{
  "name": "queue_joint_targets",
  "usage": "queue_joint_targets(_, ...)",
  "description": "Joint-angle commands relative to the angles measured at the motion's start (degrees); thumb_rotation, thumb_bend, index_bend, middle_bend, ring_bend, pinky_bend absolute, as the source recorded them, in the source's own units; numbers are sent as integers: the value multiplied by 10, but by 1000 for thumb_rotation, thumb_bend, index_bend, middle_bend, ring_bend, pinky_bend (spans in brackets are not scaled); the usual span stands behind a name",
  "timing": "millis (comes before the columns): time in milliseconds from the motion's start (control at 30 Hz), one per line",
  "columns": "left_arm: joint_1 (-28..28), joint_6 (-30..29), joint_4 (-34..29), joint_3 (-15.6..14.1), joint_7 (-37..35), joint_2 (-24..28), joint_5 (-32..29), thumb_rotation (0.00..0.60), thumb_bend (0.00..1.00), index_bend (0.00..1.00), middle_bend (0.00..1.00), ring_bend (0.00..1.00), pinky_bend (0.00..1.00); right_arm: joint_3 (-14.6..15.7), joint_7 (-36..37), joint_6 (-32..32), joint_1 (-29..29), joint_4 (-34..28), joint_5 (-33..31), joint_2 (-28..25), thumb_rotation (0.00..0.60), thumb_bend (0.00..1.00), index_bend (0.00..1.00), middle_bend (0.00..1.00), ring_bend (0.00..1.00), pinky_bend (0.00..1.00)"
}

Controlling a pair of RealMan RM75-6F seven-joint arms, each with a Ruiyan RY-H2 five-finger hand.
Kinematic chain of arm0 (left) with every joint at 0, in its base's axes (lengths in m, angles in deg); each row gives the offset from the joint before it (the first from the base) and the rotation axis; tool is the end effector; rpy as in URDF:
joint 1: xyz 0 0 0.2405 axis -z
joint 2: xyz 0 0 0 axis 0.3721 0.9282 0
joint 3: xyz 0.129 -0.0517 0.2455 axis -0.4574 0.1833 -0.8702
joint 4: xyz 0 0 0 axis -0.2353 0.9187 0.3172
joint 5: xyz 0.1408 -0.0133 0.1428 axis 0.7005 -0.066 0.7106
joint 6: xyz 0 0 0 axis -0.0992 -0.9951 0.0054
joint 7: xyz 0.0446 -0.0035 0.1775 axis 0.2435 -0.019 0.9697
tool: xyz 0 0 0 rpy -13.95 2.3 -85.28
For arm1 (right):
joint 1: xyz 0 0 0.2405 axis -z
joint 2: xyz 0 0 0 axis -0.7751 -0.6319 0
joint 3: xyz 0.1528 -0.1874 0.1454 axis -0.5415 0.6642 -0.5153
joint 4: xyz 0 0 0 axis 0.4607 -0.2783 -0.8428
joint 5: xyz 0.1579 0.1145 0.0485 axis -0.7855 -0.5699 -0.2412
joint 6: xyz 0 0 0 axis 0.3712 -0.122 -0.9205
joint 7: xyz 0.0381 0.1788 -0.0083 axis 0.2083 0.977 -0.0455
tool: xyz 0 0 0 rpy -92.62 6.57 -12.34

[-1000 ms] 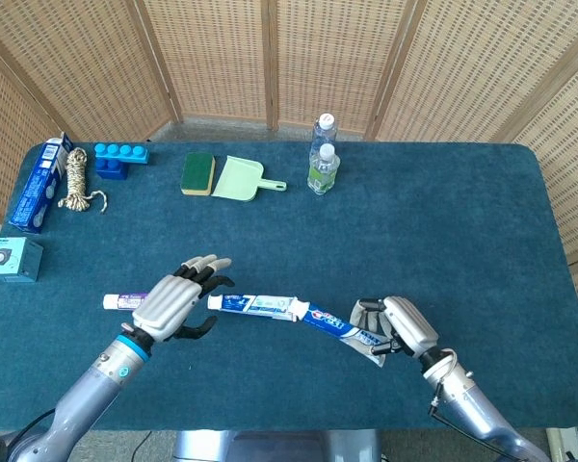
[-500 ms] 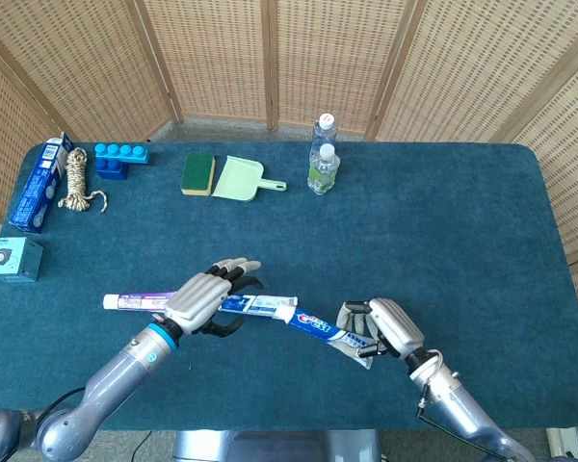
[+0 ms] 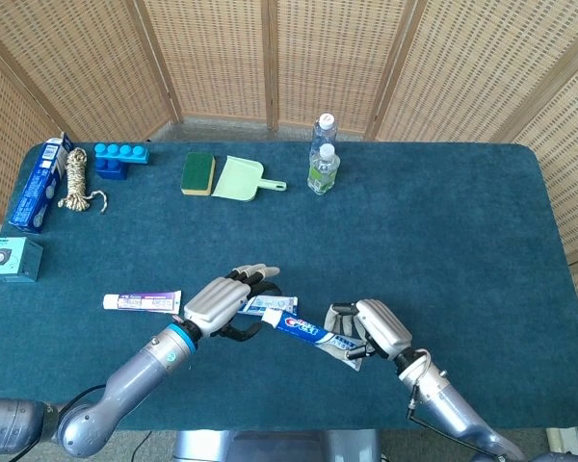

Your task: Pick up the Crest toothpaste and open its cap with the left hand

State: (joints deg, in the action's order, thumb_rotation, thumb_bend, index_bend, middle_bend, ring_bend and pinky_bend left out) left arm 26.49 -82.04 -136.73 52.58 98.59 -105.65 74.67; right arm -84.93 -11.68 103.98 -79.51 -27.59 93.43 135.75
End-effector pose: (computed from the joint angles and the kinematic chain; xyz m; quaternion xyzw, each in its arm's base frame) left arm -0.0568 0.3238 0.0084 -0.7349 -0.5090 -0.3869 0.2262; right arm -0.1488 -0.2888 0.0249 0.6083 -0.5917 0.4947 0.1875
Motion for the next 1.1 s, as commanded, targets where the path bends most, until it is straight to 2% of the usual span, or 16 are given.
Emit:
queue_joint_targets(33, 5, 0, 0, -2, -5, -2, -1, 600, 375, 247, 89, 37, 69, 0, -1, -2, -2, -2, 0, 1, 600, 558, 946, 710, 665, 801)
queue_joint_targets(300, 17, -6, 4, -9, -10, -7, -4, 600, 376, 299, 97, 40, 72, 0, 2, -4, -5, -6, -1, 0, 600, 557, 946, 709, 665, 803)
queue_joint_targets(1100, 29, -25, 6, -23, -25, -6, -5, 600, 375, 362, 115, 52, 83, 0, 12, -4, -6, -4, -13, -6, 600, 557, 943, 710, 669, 810)
